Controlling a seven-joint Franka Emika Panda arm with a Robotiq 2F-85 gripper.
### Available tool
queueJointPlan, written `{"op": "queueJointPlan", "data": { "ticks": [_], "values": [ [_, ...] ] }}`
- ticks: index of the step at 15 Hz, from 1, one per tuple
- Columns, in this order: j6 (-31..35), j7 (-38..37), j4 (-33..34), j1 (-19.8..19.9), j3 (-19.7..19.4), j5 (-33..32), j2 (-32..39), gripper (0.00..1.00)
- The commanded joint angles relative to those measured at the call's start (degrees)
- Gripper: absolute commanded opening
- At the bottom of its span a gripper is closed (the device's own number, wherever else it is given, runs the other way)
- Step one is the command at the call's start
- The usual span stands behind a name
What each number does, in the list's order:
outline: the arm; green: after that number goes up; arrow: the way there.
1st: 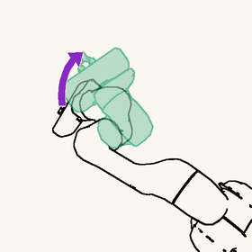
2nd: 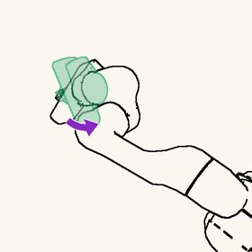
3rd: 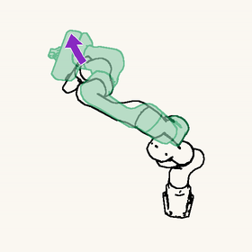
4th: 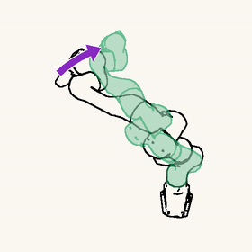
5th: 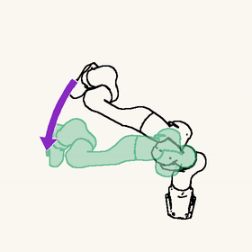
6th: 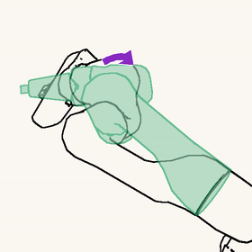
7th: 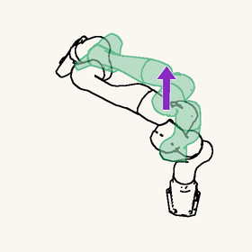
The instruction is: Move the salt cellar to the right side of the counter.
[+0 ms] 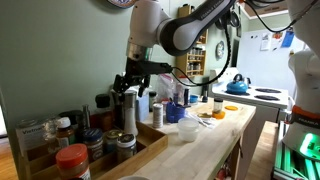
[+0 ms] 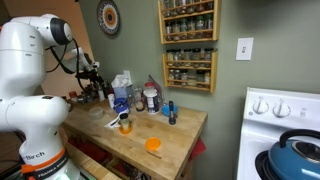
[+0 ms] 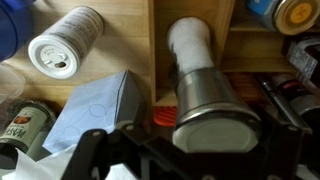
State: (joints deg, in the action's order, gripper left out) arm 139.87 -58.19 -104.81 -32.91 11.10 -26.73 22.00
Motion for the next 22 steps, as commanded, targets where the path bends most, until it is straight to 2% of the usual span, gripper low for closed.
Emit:
{"op": "queueJointPlan", "data": {
  "ticks": [1, 2, 3, 4, 7, 8, 13, 18, 22],
  "values": [
    [-0.53, -0.51, 1.88, -1.41, -1.01, -0.60, 1.39, 0.94],
    [-0.63, -0.08, 2.13, -1.38, -0.88, -0.14, 1.50, 0.79],
    [-1.35, 0.09, 2.50, -1.50, -0.81, 0.24, 1.57, 0.70],
    [-1.95, 0.30, 2.79, -1.50, -0.68, 0.75, 1.63, 0.70],
    [-2.86, 0.47, 3.19, -1.45, -0.40, 2.46, 1.91, 0.44],
    [-2.96, 0.29, 3.25, -1.63, -0.59, 2.20, 2.09, 0.40],
    [-6.57, -1.87, 3.21, -1.87, -0.83, 3.25, -0.89, 0.39],
    [-11.28, -1.74, 4.26, -0.39, 0.14, 4.95, -4.97, 0.39],
    [-15.28, 1.69, 4.71, 3.08, 1.98, 13.29, -7.99, 0.39]
  ]
}}
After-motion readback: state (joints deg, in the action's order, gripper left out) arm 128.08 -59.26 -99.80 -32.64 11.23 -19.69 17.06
